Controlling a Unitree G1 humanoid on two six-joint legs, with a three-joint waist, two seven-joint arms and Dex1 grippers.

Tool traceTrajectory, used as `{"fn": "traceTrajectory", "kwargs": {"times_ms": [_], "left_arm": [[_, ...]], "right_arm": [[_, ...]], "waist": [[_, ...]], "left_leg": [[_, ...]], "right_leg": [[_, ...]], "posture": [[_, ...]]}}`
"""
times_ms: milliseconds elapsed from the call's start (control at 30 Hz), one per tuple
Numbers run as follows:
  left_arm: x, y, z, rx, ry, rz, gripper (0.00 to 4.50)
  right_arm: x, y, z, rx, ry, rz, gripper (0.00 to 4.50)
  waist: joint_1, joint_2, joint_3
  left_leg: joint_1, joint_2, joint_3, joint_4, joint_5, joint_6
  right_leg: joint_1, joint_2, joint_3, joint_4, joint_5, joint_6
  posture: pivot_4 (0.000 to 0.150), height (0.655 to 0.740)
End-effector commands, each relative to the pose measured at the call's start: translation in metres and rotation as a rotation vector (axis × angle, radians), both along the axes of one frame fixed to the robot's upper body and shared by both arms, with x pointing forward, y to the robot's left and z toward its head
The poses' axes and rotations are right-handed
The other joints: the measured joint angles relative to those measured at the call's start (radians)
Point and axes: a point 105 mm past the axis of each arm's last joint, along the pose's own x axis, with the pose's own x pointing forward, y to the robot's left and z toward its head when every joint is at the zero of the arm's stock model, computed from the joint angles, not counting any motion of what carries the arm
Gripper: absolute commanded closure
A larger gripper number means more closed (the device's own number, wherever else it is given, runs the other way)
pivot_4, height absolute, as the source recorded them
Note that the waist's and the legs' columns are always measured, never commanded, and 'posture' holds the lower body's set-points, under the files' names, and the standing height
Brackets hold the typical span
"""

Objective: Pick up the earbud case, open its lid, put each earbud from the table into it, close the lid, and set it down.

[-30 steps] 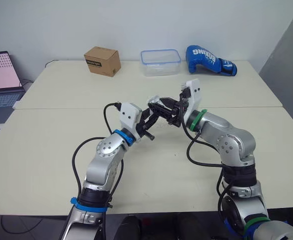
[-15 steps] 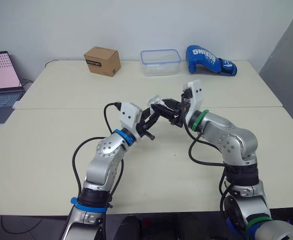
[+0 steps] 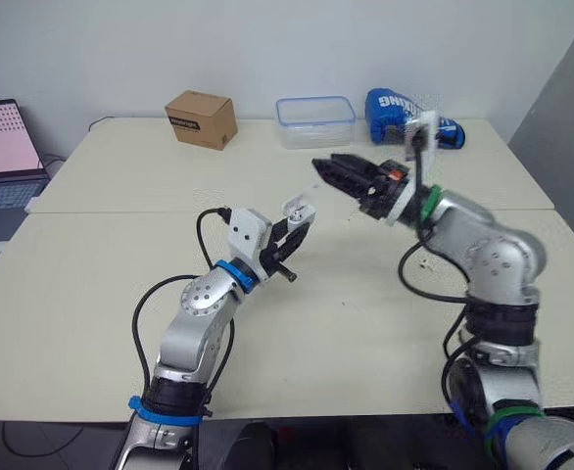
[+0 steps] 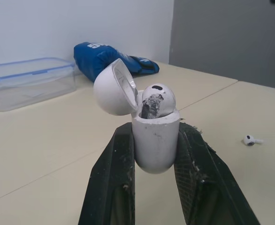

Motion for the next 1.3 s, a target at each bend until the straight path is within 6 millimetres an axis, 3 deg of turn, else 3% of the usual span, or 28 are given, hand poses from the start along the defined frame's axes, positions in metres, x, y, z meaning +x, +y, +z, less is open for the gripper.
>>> {"fn": "traceTrajectory", "kwargs": {"times_ms": [33,167,300,500,900,1000,1200,1300], "left_arm": [[-0.006,0.010,0.017,-0.001,-0.067,0.005,3.76],[-0.006,0.019,0.017,0.016,-0.068,0.019,3.76],[-0.007,0.020,0.017,0.015,-0.068,0.027,3.76],[-0.011,0.016,0.016,0.005,-0.061,0.032,3.76],[-0.012,0.018,0.016,0.023,-0.055,0.024,3.76],[-0.013,0.017,0.016,0.025,-0.053,0.020,3.76],[-0.014,0.014,0.015,0.021,-0.051,0.014,3.76],[-0.015,0.012,0.013,0.019,-0.048,0.013,3.76]], "right_arm": [[0.015,-0.047,-0.020,-0.281,-0.061,-0.132,1.41],[0.032,-0.119,-0.079,-0.713,-0.013,-0.245,1.41],[0.033,-0.144,-0.109,-0.823,0.033,-0.219,1.41],[0.028,-0.153,-0.141,-0.859,0.108,-0.180,1.41],[0.030,-0.160,-0.162,-0.924,0.159,-0.177,1.41],[0.030,-0.163,-0.167,-0.937,0.180,-0.188,2.02],[0.028,-0.165,-0.167,-0.936,0.196,-0.182,4.09],[0.023,-0.173,-0.167,-1.019,0.194,-0.158,4.12]], "waist": [[0.003,0.000,0.000],[0.002,0.000,0.000],[-0.005,0.001,0.002],[-0.007,0.001,0.002],[-0.002,0.001,0.003],[-0.002,0.001,0.002],[0.000,0.001,0.002],[0.000,0.001,0.002]], "left_leg": [[-0.001,0.000,0.000,0.000,0.000,0.000],[-0.002,-0.001,0.002,0.000,-0.001,0.001],[-0.002,0.000,0.003,0.000,-0.001,0.001],[0.000,0.001,0.003,0.000,-0.001,0.001],[0.000,0.000,0.003,0.001,-0.001,0.001],[0.001,0.000,0.003,0.001,-0.001,0.001],[0.002,0.000,0.003,0.001,-0.001,0.001],[0.002,0.000,0.003,0.001,-0.001,0.001]], "right_leg": [[0.000,0.000,0.000,-0.002,0.000,0.000],[0.001,-0.001,0.001,-0.005,0.000,0.001],[0.000,-0.001,0.002,-0.004,-0.001,0.001],[0.000,0.001,0.003,-0.003,-0.001,0.001],[0.000,0.000,0.003,-0.003,0.000,0.001],[0.001,0.000,0.003,-0.003,0.000,0.001],[0.003,0.000,0.003,-0.003,0.000,0.001],[0.003,0.000,0.003,-0.003,0.000,0.001]], "posture": [[0.150,0.7400],[0.150,0.7400],[0.150,0.7400],[0.150,0.7400],[0.150,0.7400],[0.150,0.7400],[0.150,0.7400],[0.150,0.7400]]}}
